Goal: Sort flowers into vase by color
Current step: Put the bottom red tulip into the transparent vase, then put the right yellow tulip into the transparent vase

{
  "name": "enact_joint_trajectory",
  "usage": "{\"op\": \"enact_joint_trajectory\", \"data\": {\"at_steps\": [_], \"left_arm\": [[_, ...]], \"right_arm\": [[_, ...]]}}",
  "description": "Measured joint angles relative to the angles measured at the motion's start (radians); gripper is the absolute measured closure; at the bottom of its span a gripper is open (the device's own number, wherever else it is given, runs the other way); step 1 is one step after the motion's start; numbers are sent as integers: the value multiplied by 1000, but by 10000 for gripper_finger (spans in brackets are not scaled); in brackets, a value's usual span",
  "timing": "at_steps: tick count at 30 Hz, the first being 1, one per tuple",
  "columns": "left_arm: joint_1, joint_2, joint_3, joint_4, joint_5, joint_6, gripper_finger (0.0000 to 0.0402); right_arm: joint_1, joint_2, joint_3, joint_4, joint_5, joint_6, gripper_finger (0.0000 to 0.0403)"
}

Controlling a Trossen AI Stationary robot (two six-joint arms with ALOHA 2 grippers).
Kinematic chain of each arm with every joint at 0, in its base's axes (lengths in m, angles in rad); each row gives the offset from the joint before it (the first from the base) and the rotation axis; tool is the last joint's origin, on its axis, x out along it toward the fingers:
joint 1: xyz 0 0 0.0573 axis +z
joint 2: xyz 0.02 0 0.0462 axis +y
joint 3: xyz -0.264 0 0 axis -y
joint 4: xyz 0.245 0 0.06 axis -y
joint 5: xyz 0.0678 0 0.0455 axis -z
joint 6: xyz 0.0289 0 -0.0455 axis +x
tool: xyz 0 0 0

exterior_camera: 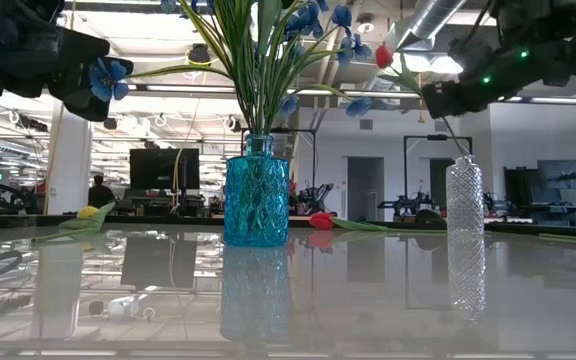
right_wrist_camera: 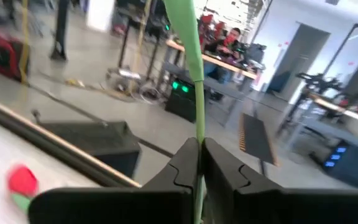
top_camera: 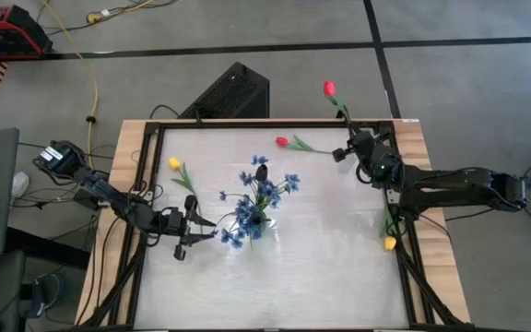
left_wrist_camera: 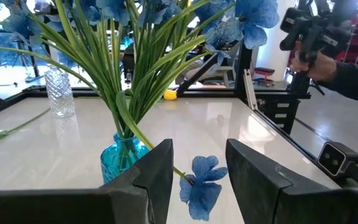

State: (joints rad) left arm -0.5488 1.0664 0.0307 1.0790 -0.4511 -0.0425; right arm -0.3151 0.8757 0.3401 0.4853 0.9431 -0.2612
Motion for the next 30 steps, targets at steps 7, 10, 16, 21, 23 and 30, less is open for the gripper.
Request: {"op": "enact_joint_trajectory", "data": {"at_steps": [7, 10, 16, 21, 23, 30], "left_arm": [[0, 0, 0, 0, 0, 19, 265], [0, 0, 0, 0, 0, 31, 265], [0, 0, 0, 0, -1, 42, 265], [0, 0, 0, 0, -1, 42, 265], [0, 0, 0, 1, 0, 42, 265], [0, 0, 0, 3, 0, 39, 265]], "right_arm": [[102, -7, 0, -63, 69, -86, 342], [141, -8, 0, -63, 153, -88, 341], [221, -8, 5, -100, 288, -136, 340], [275, -8, 39, -159, 297, -128, 339], [286, -8, 64, -232, 297, -90, 339], [278, -7, 210, -739, 176, 251, 339]]}}
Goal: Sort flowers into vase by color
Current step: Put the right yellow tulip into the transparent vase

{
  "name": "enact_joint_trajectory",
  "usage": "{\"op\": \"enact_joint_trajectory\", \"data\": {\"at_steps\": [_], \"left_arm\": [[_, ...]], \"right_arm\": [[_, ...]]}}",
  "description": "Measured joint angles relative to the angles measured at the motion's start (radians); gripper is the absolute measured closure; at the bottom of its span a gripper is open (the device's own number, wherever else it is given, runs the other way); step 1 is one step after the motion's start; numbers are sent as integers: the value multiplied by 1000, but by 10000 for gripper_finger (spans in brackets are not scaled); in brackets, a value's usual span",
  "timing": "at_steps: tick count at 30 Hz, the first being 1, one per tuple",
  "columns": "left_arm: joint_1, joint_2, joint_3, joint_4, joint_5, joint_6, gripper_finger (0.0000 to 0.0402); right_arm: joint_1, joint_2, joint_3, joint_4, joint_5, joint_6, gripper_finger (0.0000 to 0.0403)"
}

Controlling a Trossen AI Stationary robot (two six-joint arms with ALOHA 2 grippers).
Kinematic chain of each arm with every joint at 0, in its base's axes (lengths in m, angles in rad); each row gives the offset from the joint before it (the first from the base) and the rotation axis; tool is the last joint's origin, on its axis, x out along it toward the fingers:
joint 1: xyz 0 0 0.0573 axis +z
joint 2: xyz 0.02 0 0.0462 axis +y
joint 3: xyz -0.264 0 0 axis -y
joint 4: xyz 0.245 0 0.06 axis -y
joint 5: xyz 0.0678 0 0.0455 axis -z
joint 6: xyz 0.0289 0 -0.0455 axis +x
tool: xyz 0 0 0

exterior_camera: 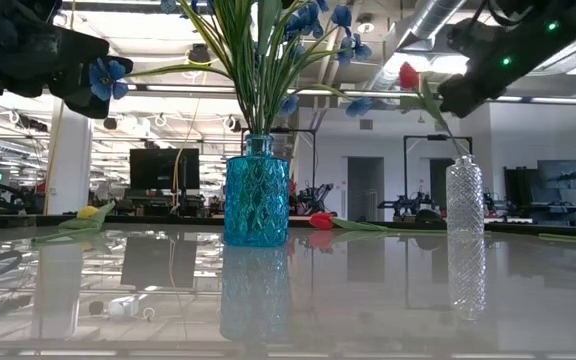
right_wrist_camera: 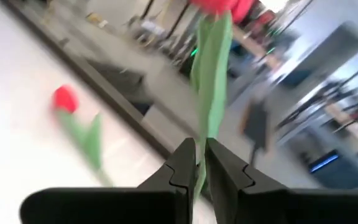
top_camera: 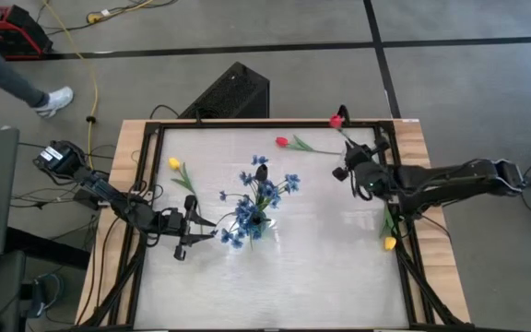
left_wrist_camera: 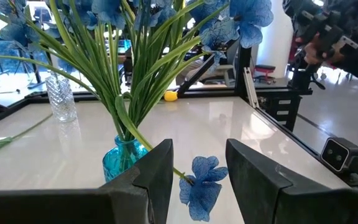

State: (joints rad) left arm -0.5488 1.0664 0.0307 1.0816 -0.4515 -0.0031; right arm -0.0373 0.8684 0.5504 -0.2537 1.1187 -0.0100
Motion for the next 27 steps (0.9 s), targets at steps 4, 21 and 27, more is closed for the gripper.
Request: {"op": "enact_joint_trajectory", "data": {"at_steps": [4, 21, 27], "left_arm": [[0, 0, 0, 1, 0, -3, 265], [0, 0, 0, 1, 0, 2, 265], [0, 0, 0, 4, 0, 17, 265]], "right_arm": [[-31, 3, 94, -295, -188, 207, 339], [92, 14, 235, -663, -938, 738, 339], [178, 123, 210, -728, -1074, 1077, 328]]}}
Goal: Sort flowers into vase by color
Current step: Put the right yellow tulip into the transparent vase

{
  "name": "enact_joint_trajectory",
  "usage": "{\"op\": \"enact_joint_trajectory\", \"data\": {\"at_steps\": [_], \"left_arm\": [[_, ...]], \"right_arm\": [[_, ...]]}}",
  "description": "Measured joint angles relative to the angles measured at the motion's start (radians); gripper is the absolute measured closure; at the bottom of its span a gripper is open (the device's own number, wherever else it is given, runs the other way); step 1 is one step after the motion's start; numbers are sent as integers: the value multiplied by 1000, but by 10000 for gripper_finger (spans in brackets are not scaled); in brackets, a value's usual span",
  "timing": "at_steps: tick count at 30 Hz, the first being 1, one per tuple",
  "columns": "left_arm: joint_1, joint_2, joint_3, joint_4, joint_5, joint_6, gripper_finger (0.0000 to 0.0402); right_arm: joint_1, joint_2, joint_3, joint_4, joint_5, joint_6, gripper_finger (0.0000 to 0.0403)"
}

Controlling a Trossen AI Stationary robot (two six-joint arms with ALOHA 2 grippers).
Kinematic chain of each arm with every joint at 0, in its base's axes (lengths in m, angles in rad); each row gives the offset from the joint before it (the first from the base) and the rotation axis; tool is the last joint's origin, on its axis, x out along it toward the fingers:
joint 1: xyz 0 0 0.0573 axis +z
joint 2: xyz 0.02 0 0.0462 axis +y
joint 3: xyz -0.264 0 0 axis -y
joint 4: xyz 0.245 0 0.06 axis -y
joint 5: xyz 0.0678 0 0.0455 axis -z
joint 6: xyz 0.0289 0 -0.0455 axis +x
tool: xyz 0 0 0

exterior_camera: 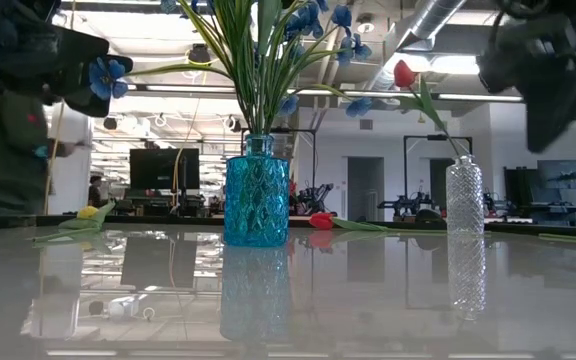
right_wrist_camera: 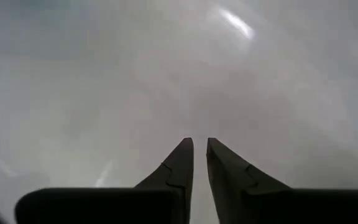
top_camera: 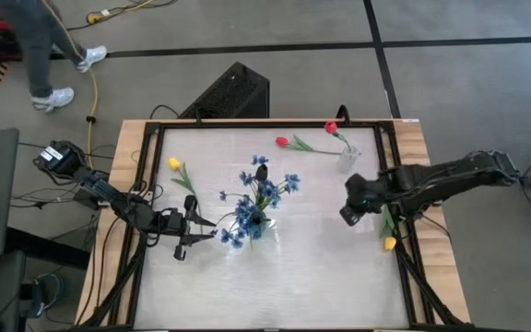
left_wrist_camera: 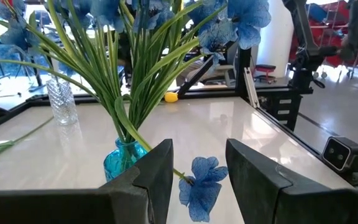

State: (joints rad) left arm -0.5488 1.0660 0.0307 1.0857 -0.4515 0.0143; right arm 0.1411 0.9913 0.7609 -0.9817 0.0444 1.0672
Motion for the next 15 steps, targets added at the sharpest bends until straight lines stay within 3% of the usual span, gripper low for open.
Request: {"op": "enact_joint_trajectory", "data": {"at_steps": [5, 15], "left_arm": [[0, 0, 0, 5, 0, 0, 265], [0, 0, 0, 5, 0, 0, 265]], "right_arm": [[25, 152, 0, -153, -19, 165, 293], [36, 393, 0, -258, -203, 210, 185]]}}
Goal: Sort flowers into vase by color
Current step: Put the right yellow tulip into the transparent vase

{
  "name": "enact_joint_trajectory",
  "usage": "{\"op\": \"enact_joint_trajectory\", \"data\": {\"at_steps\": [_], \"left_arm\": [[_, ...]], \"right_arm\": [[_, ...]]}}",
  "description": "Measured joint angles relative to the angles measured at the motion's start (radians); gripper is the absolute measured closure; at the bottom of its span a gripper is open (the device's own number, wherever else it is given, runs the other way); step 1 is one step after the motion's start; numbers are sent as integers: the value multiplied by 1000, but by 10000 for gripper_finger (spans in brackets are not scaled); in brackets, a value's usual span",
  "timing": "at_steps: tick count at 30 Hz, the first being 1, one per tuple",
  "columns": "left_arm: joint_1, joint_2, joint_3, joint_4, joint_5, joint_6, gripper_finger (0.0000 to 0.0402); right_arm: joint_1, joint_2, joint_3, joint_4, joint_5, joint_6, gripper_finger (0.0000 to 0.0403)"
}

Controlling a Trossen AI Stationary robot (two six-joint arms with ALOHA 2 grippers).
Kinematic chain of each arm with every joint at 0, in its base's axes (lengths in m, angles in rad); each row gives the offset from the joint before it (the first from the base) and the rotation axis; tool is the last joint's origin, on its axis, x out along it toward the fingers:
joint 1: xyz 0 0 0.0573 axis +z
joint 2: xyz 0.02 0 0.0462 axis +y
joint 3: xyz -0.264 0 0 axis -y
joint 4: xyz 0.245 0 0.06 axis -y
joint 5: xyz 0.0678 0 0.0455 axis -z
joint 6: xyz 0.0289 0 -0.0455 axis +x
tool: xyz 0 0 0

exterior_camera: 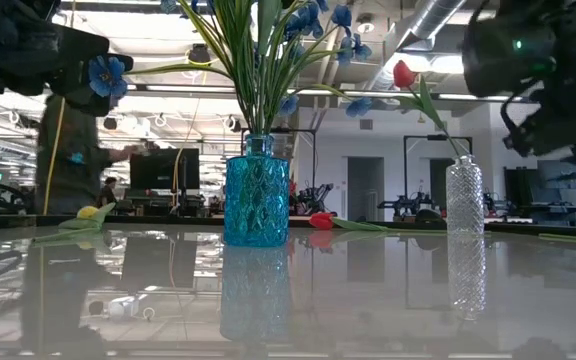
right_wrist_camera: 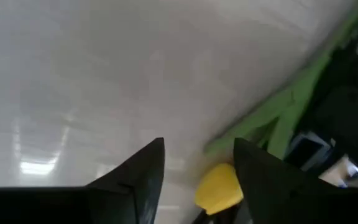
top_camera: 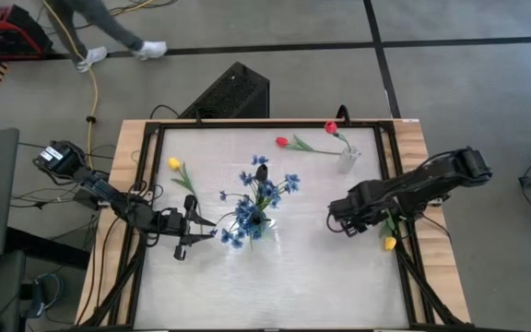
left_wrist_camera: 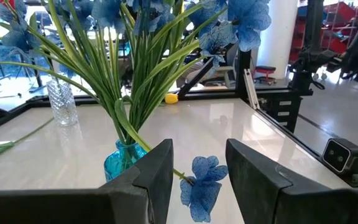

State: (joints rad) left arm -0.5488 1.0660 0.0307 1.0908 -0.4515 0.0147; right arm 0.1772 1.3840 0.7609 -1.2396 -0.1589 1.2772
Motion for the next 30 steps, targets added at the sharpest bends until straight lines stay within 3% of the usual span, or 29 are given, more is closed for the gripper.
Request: {"op": "enact_joint_trajectory", "data": {"at_steps": [14, 30], "left_arm": [[0, 0, 0, -1, 0, 15, 265], [0, 0, 0, -1, 0, 1, 265]], "right_arm": [[82, 229, 0, -132, -50, 91, 194], [195, 514, 4, -109, -78, 135, 206]]}}
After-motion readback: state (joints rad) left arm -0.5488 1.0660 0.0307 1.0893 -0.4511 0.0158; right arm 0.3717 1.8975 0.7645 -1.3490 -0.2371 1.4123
